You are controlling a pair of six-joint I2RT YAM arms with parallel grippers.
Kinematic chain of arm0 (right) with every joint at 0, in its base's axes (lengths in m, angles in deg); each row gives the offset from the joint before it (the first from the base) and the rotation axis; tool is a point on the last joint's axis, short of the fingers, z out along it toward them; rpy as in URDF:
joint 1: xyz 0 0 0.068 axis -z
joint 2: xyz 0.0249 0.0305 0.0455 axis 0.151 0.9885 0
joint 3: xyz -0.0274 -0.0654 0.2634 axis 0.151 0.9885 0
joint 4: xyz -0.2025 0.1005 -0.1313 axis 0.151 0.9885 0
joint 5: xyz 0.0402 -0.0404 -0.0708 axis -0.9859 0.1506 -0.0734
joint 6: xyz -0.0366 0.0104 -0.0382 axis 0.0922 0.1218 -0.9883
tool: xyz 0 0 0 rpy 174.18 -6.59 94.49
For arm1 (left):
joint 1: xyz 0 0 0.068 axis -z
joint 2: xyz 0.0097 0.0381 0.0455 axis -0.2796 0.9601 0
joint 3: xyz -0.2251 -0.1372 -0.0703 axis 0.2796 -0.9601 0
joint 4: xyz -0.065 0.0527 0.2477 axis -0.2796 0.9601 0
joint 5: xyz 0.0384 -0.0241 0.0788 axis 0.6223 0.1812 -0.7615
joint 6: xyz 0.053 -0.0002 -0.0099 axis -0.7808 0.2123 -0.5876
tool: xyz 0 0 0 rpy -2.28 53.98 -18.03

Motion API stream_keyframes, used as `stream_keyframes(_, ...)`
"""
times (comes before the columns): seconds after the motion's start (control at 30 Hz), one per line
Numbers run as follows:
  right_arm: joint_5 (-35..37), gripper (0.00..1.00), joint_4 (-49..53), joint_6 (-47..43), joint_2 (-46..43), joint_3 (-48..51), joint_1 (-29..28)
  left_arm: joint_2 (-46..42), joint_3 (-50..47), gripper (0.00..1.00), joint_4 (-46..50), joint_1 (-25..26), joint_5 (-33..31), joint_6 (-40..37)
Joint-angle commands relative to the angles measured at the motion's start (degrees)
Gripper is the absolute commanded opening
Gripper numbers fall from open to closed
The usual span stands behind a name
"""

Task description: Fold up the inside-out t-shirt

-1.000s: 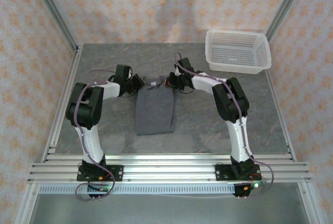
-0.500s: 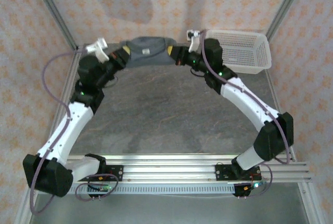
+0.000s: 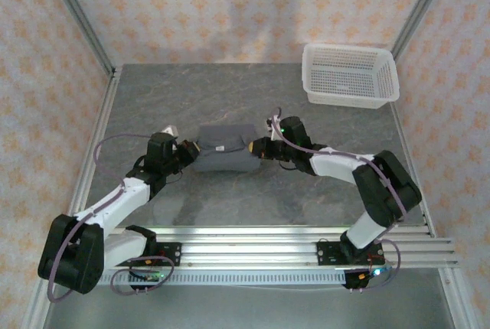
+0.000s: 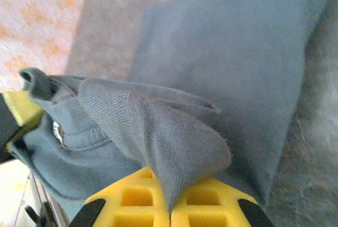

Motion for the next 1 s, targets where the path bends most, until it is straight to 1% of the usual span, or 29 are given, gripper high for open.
stream_keyframes(0.0,5.8,0.00,-1.1,0.0,-1.5,-3.4,0.6,1.5,4.2,0.00,-0.8,-0.3,-6.7,-2.8)
stream_keyframes(0.13,7.9,0.00,0.0,-0.7,3.1,-8.4,1.2,11.7,12.8,0.00,3.4,-0.4,-9.7,-6.3)
stream_keyframes(0.27,11.9,0.00,1.0,-0.9,8.9,-11.9,2.6,20.2,16.5,0.00,-0.7,-0.3,-9.9,-9.2)
stream_keyframes(0.3,11.5,0.00,0.9,-1.1,10.7,-12.9,3.0,22.5,18.0,0.00,0.7,-0.4,-10.9,-9.5)
stream_keyframes(0.37,9.8,0.00,2.1,-1.7,14.5,-15.3,3.4,26.3,19.3,0.00,0.6,-0.6,-10.1,-10.5)
stream_keyframes(0.47,9.2,0.00,1.6,-1.8,18.0,-16.3,3.8,30.4,19.3,0.00,-2.9,-0.6,-7.6,-10.7)
stream_keyframes(0.53,9.2,0.01,1.7,-1.9,20.0,-17.1,4.2,32.9,19.4,0.01,-4.0,-0.5,-8.1,-10.7)
stream_keyframes(0.6,8.4,0.06,1.7,-2.0,21.5,-18.2,4.6,34.2,18.8,0.01,-4.7,-0.5,-10.2,-10.3)
stream_keyframes(0.67,7.4,0.14,2.3,-2.3,22.5,-19.4,4.8,34.7,18.0,0.03,-4.8,-0.6,-11.7,-10.2)
stream_keyframes(0.77,7.1,0.24,3.7,-2.5,22.3,-20.9,4.8,34.6,17.7,0.10,-4.3,-0.6,-12.4,-10.0)
stream_keyframes(0.83,7.8,0.31,5.1,-2.5,20.1,-21.1,4.8,32.4,17.0,0.19,-3.6,-0.6,-12.8,-10.0)
stream_keyframes(0.87,8.6,0.33,6.0,-2.6,18.7,-21.0,4.8,30.9,16.8,0.20,-3.2,-0.5,-12.8,-10.3)
stream_keyframes(0.97,11.4,0.40,9.8,-3.6,12.6,-19.9,4.8,24.8,16.9,0.27,0.9,-0.5,-14.0,-11.7)
